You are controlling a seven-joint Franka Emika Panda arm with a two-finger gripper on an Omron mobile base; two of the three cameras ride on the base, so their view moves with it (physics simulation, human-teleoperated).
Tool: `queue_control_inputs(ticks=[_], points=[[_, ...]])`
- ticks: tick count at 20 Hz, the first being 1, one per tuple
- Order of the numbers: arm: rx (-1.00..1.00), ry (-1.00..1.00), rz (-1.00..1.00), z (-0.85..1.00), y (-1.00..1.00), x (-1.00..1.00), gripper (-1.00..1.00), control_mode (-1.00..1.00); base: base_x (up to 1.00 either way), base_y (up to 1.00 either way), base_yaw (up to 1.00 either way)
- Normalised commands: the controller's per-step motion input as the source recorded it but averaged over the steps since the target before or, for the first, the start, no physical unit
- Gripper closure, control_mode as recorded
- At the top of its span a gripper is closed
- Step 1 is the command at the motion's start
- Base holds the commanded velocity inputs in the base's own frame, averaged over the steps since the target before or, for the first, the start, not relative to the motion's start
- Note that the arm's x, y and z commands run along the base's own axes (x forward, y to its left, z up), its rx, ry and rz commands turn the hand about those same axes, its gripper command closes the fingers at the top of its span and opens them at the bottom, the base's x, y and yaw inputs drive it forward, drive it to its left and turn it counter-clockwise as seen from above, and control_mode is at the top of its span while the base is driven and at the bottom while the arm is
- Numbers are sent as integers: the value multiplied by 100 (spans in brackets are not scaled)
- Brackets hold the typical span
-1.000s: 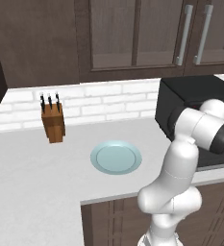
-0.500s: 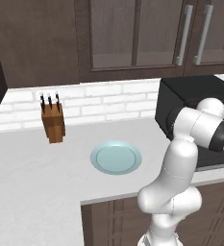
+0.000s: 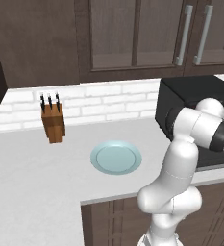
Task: Pick up the kebab skewer and baguette bread, and place them inside the toaster oven. Close the toaster oven door and start by setting the timer.
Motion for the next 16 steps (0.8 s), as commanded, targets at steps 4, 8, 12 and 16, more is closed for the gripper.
queue_control_inputs(ticks=[4, 8, 12, 16], points=[[0, -7, 0, -42, 42, 59, -100, -100, 0, 0, 0], [0, -6, 0, -34, 39, 58, -100, -100, 0, 0, 0], [0, -5, 0, -23, 27, 40, -100, -100, 0, 0, 0], [3, -7, 0, -15, 25, 28, -100, -100, 0, 0, 0]])
